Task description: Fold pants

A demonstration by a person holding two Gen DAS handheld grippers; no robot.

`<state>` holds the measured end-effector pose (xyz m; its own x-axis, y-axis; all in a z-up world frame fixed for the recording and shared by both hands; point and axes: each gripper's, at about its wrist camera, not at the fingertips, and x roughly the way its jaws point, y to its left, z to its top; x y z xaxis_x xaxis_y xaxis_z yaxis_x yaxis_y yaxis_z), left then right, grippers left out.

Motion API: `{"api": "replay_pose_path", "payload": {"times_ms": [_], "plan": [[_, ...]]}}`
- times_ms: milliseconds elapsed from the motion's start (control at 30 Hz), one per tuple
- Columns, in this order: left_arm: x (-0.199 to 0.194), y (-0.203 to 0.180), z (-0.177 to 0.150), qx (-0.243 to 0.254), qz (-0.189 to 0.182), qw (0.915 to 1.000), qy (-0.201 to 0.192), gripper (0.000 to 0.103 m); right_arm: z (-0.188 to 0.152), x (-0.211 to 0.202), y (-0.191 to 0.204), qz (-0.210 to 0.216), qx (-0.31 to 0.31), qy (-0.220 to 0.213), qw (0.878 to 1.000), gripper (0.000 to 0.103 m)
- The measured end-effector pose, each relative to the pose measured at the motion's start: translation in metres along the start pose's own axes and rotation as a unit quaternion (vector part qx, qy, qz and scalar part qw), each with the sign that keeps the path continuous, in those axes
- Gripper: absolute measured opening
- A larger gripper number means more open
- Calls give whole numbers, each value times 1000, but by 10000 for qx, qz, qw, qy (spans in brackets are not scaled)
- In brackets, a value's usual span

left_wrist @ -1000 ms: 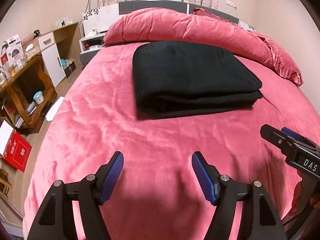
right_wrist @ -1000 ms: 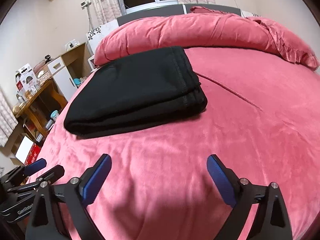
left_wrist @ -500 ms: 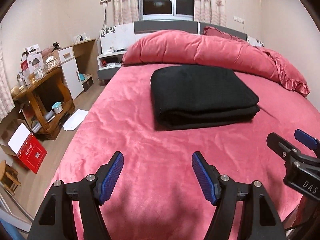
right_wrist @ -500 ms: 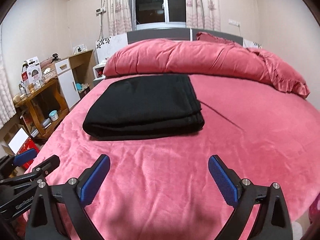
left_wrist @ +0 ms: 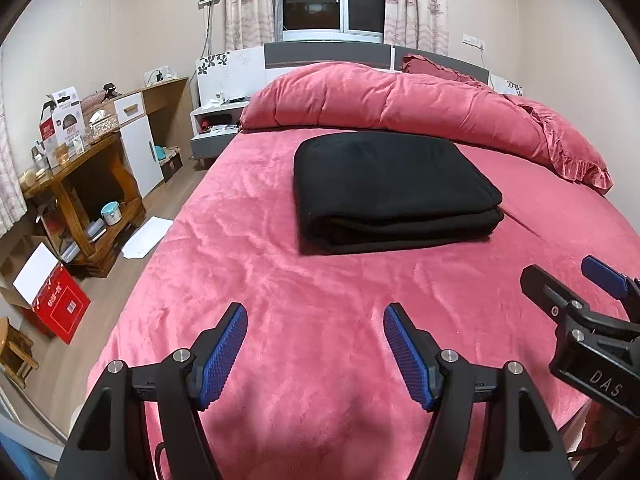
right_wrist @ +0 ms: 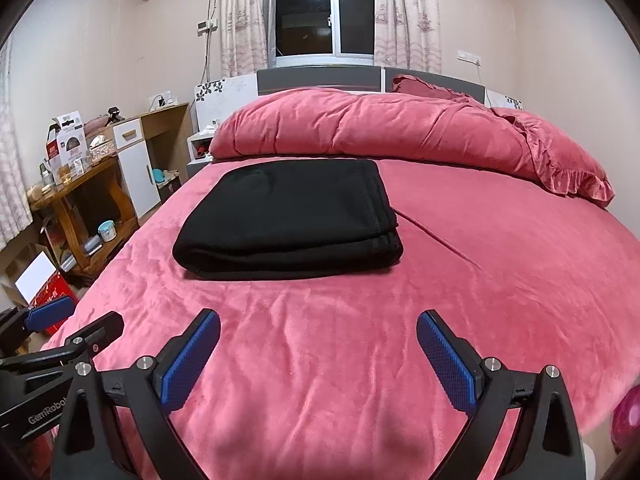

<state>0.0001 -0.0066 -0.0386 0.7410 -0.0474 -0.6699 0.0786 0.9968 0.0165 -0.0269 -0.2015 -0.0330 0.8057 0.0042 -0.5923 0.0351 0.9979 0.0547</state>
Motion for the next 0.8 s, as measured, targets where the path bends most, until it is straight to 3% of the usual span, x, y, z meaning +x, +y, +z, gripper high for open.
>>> {"api": "replay_pose_path", "payload": {"times_ms": [800], "plan": [[4, 3, -3, -79, 64, 9999, 78, 71, -3, 3, -3, 42, 118, 114, 9999, 99]]}}
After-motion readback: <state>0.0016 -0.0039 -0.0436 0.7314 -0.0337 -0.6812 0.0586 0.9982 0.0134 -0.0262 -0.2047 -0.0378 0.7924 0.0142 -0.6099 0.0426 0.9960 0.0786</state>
